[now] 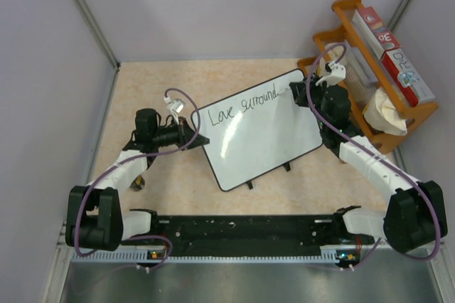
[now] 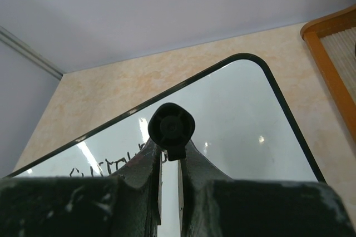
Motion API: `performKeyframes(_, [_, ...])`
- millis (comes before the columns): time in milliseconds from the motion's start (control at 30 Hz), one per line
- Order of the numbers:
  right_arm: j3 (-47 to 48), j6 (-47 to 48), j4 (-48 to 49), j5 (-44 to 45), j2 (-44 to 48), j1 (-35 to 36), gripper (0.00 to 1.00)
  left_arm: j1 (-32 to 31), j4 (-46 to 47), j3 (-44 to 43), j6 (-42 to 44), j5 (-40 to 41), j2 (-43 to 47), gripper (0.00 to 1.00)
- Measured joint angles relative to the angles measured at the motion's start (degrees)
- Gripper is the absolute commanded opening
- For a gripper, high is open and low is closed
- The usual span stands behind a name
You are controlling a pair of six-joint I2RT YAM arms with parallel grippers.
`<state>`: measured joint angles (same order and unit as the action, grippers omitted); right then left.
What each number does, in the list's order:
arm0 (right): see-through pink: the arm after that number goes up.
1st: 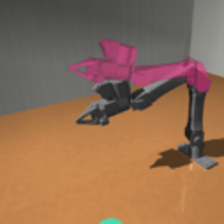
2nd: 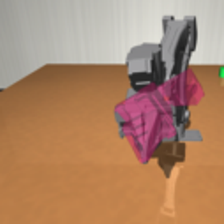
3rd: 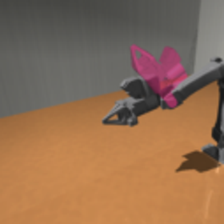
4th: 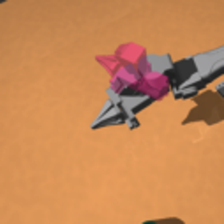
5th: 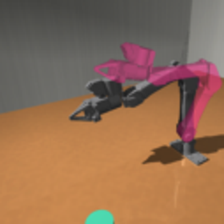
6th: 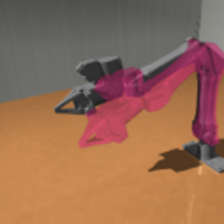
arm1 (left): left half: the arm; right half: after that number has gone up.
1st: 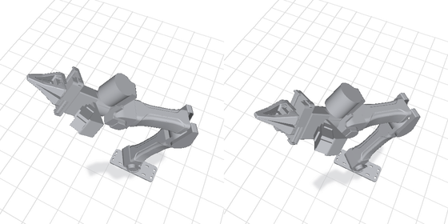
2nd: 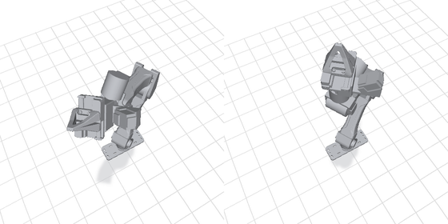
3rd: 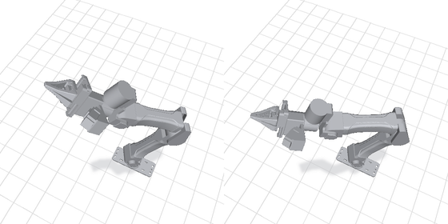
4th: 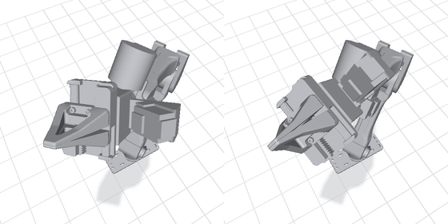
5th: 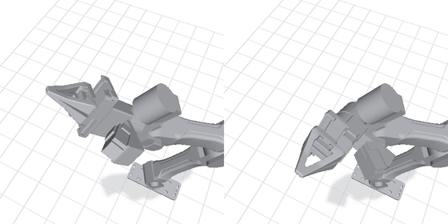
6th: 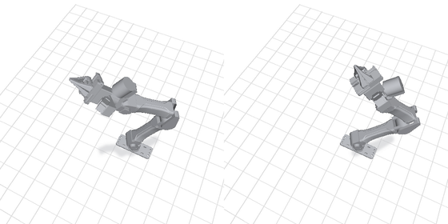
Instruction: Write a sentence on the whiteboard
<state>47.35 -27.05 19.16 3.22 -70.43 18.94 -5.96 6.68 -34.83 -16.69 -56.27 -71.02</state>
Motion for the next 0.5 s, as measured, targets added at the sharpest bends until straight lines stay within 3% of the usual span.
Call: performKeyframes(500, [2.27,0.0,-0.26,0.9,0.2,-0.11,0.0,-0.11,0.22,0.0,0.09,-0.09,0.0,0.0])
